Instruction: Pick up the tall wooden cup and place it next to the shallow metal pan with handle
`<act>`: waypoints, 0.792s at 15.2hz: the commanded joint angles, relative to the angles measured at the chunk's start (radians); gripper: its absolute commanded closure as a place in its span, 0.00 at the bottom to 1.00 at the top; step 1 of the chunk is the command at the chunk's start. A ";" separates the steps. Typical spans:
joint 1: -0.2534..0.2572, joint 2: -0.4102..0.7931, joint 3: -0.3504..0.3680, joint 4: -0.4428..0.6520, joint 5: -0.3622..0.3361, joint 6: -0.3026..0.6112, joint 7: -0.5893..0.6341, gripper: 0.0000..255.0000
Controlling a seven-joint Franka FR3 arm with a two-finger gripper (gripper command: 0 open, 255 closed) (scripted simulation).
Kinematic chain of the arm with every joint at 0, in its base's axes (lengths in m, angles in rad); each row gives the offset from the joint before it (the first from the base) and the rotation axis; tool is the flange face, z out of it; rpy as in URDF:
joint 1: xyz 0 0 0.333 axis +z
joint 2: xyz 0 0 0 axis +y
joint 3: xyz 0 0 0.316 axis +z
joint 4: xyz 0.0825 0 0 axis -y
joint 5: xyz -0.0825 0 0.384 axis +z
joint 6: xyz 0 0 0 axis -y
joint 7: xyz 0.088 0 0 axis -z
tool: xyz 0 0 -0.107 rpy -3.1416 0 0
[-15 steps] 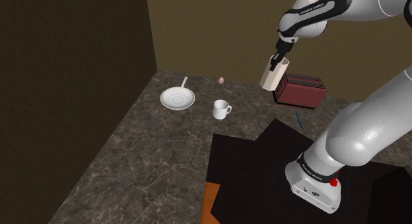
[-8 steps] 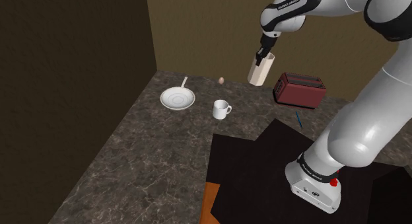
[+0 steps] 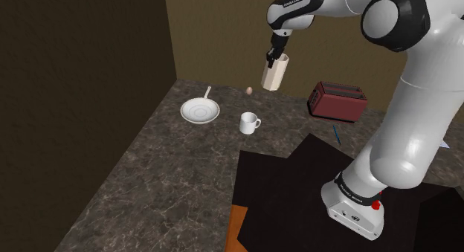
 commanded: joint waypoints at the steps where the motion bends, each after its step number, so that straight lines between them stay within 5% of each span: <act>1: 0.000 0.065 0.017 0.085 0.027 -0.026 0.016 1.00; 5: -0.014 0.202 0.050 0.285 0.072 -0.097 0.053 1.00; 12: -0.017 0.233 0.061 0.234 0.091 -0.019 0.039 1.00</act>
